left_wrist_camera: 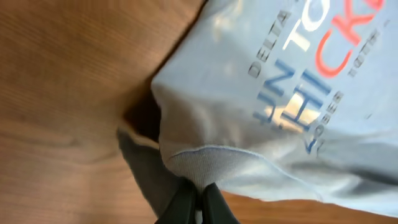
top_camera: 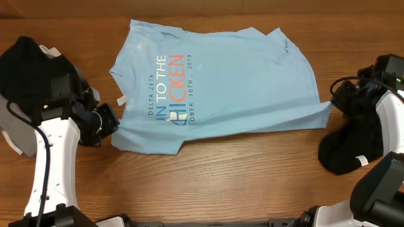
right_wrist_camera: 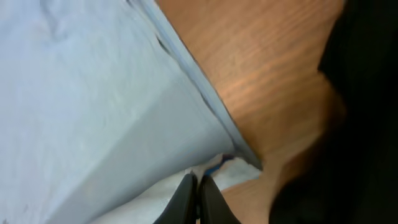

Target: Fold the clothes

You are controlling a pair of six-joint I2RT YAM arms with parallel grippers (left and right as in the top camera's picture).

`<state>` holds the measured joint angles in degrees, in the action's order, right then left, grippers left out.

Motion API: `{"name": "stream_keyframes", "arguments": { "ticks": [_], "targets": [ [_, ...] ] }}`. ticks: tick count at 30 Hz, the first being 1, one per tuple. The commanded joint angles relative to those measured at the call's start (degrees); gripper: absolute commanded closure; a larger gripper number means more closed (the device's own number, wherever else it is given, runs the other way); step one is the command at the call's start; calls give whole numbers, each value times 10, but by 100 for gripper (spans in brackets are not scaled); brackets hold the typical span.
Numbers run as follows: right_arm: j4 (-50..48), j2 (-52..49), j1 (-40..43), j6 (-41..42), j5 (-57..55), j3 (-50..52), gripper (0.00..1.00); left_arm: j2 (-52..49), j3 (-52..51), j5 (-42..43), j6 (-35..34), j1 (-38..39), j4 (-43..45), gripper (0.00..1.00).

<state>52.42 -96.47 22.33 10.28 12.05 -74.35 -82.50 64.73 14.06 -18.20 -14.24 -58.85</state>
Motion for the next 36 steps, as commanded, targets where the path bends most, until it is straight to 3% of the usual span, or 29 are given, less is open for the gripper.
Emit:
{"name": "stream_keyframes", "arguments": {
  "ticks": [1,10,20,36],
  "targets": [
    [-31,8,-5,4,-9,0,96,1,-1,8,-27,0,37,96],
    [-73,-30,-5,4,-9,0,96,-52,-1,14,-33,0,123,96],
    [-113,-47,-5,4,-8,0,96,-137,-1,113,-33,1,257,96],
    [-213,-82,-52,2,7,0,95,-186,-1,95,-39,35,325,96]
  ]
}}
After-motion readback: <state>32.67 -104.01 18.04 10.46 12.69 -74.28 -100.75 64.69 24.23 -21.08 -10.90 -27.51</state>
